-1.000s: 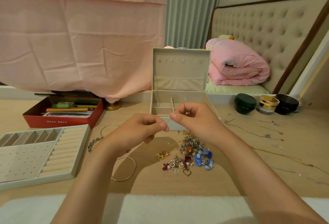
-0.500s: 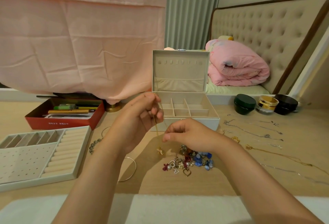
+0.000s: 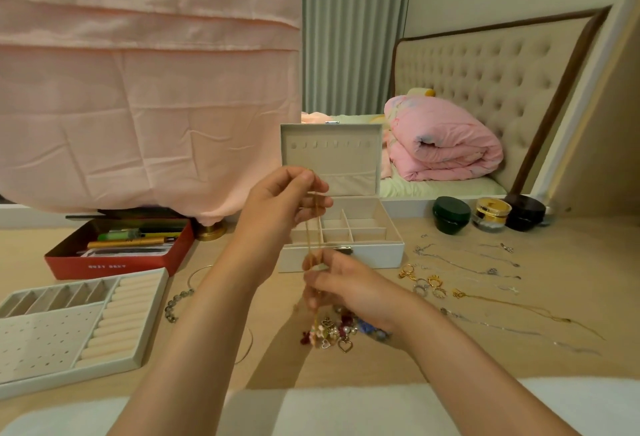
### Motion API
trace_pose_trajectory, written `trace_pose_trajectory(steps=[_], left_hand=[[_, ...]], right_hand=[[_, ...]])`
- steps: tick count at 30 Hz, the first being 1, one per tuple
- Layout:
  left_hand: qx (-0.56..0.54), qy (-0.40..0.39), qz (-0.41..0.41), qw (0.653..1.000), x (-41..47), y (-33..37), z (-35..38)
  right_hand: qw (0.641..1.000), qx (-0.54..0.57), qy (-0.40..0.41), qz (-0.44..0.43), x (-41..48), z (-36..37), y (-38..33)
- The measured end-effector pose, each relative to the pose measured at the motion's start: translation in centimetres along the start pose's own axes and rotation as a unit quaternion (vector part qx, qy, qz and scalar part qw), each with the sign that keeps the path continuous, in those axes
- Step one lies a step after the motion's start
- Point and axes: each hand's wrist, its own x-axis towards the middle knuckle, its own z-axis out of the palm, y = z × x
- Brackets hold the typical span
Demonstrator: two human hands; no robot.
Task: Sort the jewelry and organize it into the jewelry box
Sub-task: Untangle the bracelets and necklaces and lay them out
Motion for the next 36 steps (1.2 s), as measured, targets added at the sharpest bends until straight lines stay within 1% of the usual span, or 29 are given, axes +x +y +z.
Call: trace_pose_trajectory(steps=[2,6,9,11,13,16,19,22,25,27,29,32,34,36], left_hand=[[-0.026,0.015,-0.008,1.000,0.6,0.4,0.7],[-0.024,0.061,-0.015,0.998,1.5,-0.1,2.3],[-0.026,0.085,-0.032,0.996,1.9,-1.3,4.0],[-0.002,0.088,-0.044,0.995,2.1,-2.3,5.7],[0.038,0.077,-0.056,0.995,2.2,-3.3,7.5],[0.124,0.045,-0.057,0.990,2.7,-4.9,10.2],[0.203,0.019,-0.045,0.978,3.2,-6.3,13.0],[0.216,-0.010,-0.062,0.974,3.6,-7.3,15.6],[0.240,-0.074,-0.061,0.966,4.0,-8.3,18.2],[0.274,-0.133,-0.063,0.950,4.2,-9.1,19.9],[0.333,-0.181,-0.064,0.923,4.4,-10.2,21.3],[0.415,-0.231,-0.057,0.878,4.5,-11.9,22.5],[0.450,-0.265,-0.059,0.851,4.4,-12.8,23.4],[0.471,-0.291,-0.051,0.831,4.5,-13.4,24.3]], right_hand=[[0.999,-0.007,0.035,-0.004,-1.1,-1.1,-0.3],[0.993,0.037,0.109,-0.008,-3.3,-4.4,-0.5],[0.988,-0.015,0.153,0.001,-5.3,-7.5,-0.5],[0.983,-0.047,0.175,0.015,-6.7,-9.8,-0.4],[0.974,-0.096,0.202,0.033,-8.0,-12.1,-0.4],[0.949,-0.188,0.246,0.056,-10.3,-15.5,-0.7],[0.934,-0.210,0.280,0.072,-12.7,-18.7,-0.6],[0.921,-0.232,0.304,0.079,-15.0,-21.5,-0.4],[0.902,-0.268,0.327,0.087,-17.1,-24.3,0.1],[0.891,-0.283,0.343,0.094,-18.2,-26.1,1.0],[0.884,-0.284,0.357,0.108,-19.0,-27.9,2.3],[0.874,-0.304,0.353,0.137,-19.8,-29.5,4.3],[0.864,-0.328,0.352,0.151,-20.2,-30.3,5.3],[0.847,-0.359,0.358,0.162,-20.6,-31.1,6.1]])
